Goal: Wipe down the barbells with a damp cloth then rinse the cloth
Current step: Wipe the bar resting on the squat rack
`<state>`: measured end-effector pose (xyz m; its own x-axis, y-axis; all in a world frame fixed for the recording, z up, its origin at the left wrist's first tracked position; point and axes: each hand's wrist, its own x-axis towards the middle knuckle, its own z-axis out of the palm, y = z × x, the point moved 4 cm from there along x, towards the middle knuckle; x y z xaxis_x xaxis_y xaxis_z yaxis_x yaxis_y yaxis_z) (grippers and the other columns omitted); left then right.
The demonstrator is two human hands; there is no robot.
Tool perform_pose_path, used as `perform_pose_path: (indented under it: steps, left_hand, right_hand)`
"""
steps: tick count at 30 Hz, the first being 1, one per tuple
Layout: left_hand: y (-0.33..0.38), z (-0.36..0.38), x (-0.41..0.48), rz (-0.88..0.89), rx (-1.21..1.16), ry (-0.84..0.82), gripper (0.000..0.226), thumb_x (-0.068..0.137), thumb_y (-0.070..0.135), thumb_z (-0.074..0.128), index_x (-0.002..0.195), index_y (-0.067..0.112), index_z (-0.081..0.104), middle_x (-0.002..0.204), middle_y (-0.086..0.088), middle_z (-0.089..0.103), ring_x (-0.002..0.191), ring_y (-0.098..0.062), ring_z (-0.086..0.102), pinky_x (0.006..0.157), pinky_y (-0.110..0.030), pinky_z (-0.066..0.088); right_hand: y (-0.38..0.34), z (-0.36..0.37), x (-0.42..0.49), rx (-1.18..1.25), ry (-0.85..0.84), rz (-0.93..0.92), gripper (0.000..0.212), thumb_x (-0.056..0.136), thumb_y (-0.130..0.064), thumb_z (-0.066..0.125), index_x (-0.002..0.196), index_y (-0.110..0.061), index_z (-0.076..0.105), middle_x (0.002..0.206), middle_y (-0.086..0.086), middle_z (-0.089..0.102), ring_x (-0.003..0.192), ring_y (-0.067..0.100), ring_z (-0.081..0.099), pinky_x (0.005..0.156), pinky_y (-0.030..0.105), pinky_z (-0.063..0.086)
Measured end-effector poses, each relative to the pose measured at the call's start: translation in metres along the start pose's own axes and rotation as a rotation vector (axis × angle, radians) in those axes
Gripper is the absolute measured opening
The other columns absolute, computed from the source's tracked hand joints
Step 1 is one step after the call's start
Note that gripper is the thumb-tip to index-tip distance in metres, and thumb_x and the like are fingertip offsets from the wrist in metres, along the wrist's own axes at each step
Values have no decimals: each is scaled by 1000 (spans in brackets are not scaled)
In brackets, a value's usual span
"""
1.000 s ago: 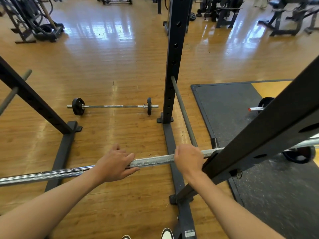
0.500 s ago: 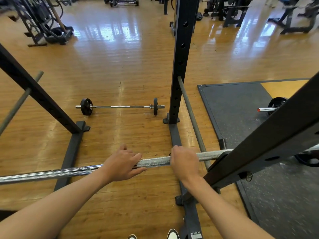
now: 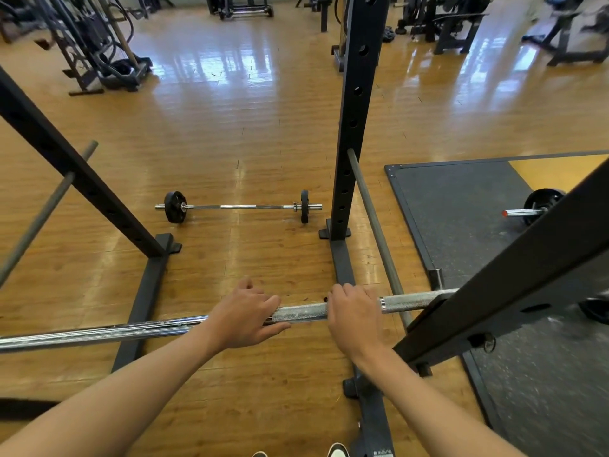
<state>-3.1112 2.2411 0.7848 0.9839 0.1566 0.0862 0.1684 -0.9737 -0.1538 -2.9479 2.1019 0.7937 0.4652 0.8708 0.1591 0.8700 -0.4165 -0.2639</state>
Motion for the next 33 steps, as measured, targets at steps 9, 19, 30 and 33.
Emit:
perform_pose_path:
  steps: [9, 19, 30, 33]
  left_hand:
    - [0, 0, 0, 4, 0, -10, 53, 99, 69, 31, 77, 25, 51, 62, 12, 56, 55, -14, 51, 79, -38, 45]
    - [-2, 2, 1, -25, -54, -73, 60, 99, 73, 20, 83, 25, 52, 66, 9, 58, 58, -15, 52, 84, -38, 43]
    - [-2, 4, -1, -18, -31, -93, 58, 98, 72, 19, 83, 23, 45, 67, 5, 59, 61, -20, 53, 82, -41, 39]
    - [-2, 3, 0, -9, -35, -75, 55, 99, 71, 20, 80, 24, 41, 65, 6, 58, 58, -19, 51, 81, -41, 41]
  right_hand:
    - [67, -25, -4, -73, 211, 196, 32, 101, -19, 49, 69, -24, 53, 62, -9, 45, 58, 12, 43, 67, 35, 46]
    - [74, -19, -32, -15, 163, -196, 24, 103, -26, 48, 113, -16, 67, 100, -3, 63, 97, 18, 57, 103, 44, 45]
    - [-4, 2, -13, 69, 34, -45, 20, 103, -27, 49, 100, -19, 66, 88, -5, 64, 81, 19, 58, 75, 35, 44]
    - [24, -5, -27, 37, 110, -244, 25, 104, -31, 53, 121, -17, 65, 103, -4, 66, 98, 20, 58, 92, 37, 44]
